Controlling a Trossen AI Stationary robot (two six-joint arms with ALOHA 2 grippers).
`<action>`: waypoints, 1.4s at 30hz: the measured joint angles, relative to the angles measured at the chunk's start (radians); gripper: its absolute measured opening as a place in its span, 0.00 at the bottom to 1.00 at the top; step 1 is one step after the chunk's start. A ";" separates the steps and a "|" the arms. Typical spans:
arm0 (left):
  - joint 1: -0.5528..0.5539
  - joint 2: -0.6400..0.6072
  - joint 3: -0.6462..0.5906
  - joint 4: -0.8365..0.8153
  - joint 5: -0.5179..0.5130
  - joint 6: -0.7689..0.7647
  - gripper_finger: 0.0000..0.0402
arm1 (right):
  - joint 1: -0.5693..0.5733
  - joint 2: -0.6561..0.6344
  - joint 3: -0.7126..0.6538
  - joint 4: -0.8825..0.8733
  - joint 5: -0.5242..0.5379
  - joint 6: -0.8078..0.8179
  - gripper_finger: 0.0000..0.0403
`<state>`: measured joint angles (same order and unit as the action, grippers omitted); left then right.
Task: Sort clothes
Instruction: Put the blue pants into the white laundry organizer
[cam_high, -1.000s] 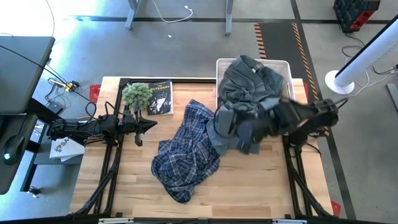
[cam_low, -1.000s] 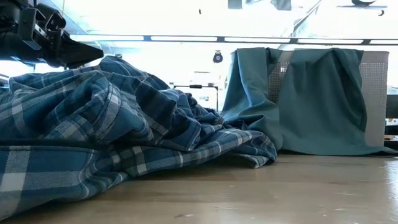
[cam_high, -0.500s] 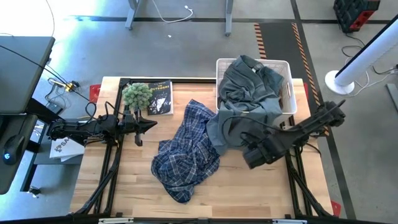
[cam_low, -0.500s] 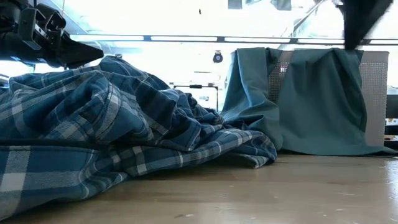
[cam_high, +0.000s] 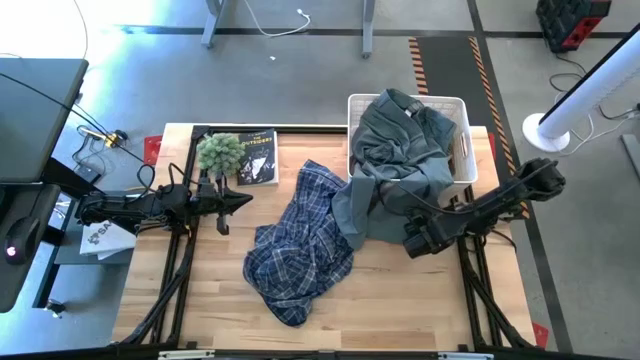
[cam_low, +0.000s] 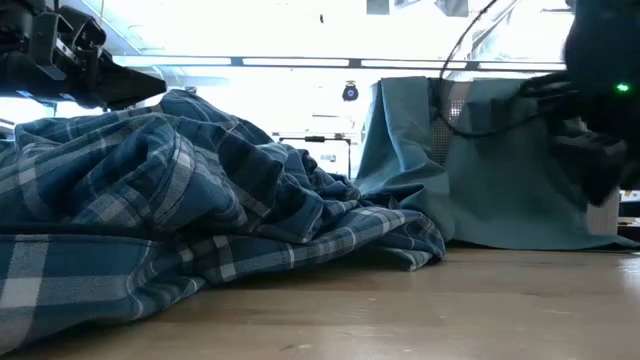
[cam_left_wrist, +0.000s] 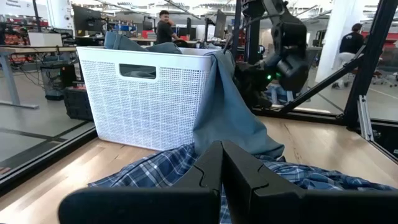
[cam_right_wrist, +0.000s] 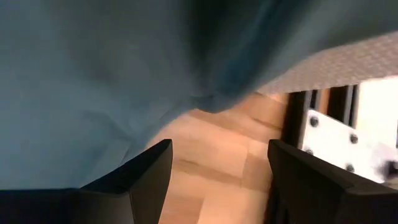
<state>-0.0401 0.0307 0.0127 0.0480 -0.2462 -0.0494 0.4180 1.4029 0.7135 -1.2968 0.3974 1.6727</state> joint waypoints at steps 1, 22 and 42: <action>0.000 0.000 0.000 0.000 0.000 0.000 0.00 | -0.006 0.011 0.018 -0.009 0.016 -0.008 0.65; 0.000 0.007 0.000 0.000 0.000 0.000 0.00 | -0.178 -0.003 -0.234 1.504 0.152 -0.922 0.65; 0.000 0.007 0.000 0.000 0.000 0.000 0.00 | -0.303 0.022 -0.236 1.902 0.276 -0.919 0.51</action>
<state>-0.0402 0.0376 0.0131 0.0483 -0.2462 -0.0497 0.1151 1.4252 0.4770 0.6056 0.6736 0.7536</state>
